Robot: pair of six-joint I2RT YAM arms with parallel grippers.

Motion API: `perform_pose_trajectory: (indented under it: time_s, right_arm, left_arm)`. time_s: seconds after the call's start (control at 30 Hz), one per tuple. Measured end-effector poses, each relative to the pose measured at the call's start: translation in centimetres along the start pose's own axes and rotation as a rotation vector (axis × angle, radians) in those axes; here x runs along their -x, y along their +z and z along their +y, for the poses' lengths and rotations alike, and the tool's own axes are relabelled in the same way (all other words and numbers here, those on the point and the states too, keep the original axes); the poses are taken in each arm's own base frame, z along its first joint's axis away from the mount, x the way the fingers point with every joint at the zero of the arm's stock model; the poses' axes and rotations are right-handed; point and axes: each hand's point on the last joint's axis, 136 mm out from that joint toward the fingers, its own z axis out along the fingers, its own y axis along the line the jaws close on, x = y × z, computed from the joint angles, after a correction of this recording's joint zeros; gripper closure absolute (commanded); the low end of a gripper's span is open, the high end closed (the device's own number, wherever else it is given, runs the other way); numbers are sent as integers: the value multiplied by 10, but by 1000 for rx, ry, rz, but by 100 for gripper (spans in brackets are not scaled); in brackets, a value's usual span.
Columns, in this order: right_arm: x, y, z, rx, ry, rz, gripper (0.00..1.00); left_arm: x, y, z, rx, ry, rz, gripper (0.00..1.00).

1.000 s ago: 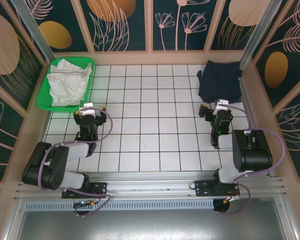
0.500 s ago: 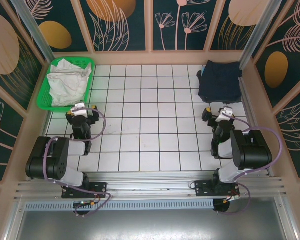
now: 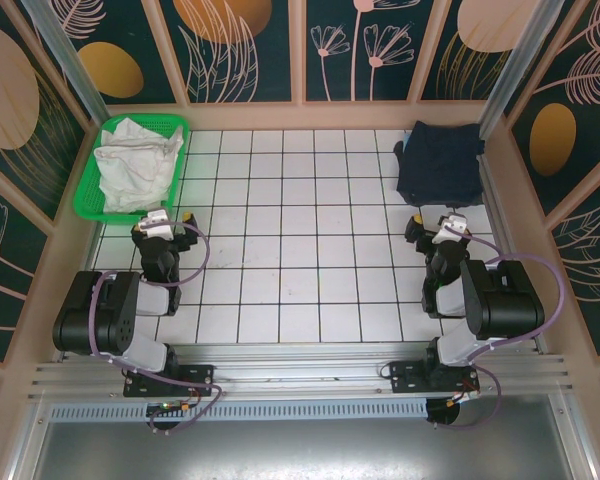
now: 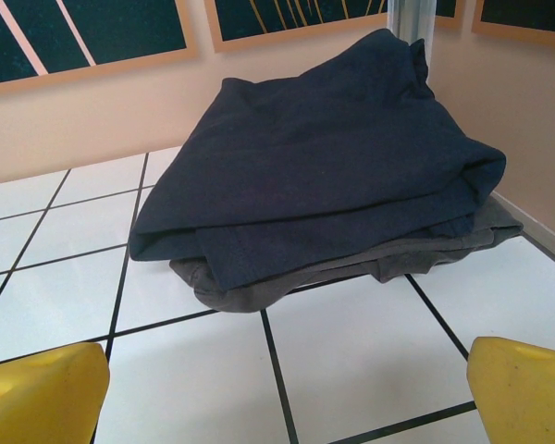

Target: Fold and stack the t-shirts

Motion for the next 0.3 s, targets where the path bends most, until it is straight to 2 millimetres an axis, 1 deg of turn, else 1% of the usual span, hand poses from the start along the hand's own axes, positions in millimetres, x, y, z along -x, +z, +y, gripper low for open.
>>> perform_pose_trajectory:
  time_s: [0.3]
  right_arm:
    - [0, 0, 1, 6, 0, 0, 1]
  left_arm:
    - [0, 0, 0, -1, 0, -1, 1]
